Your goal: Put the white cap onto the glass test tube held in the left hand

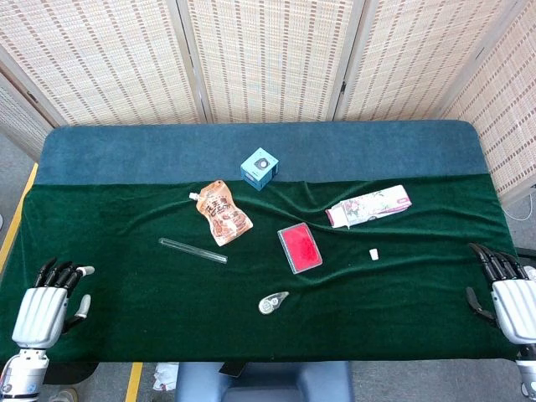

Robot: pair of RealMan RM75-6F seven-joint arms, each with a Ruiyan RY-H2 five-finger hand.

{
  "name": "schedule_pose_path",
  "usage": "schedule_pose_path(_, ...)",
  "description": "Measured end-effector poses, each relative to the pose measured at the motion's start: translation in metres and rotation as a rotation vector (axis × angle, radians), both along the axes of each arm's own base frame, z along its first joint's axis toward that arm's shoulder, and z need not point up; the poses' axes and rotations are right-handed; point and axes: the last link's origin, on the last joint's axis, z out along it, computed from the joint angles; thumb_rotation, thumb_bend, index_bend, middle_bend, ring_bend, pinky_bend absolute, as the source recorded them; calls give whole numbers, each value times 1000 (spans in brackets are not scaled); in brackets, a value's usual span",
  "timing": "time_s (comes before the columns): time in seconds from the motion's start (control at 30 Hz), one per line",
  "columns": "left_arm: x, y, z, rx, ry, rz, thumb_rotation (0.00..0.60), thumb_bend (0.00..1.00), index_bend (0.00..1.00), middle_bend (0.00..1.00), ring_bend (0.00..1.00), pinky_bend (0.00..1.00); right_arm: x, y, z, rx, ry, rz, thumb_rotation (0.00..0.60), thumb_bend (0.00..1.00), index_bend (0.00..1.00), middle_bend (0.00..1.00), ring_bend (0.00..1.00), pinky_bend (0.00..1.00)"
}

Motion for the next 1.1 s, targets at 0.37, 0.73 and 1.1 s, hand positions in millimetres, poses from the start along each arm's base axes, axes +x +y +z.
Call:
schedule_pose_path(0.37, 1, -1, 0, 0, -3, 4, 600, 499, 323, 313, 211, 130, 4, -9, -4, 26, 14, 3, 581, 527, 53, 318, 376, 254)
schedule_pose_path(0.73, 0, -4, 0, -4, -16, 9, 600, 500, 323, 313, 211, 130, 17, -50, -32, 182, 42, -26, 579, 639, 180, 844, 1000, 966)
schedule_pose_path(1.1, -3, -5, 1, -14, -17, 25, 600, 500, 323, 313, 211, 130, 18, -104, -88, 405, 56, -134, 581, 792, 197, 926, 1000, 1000)
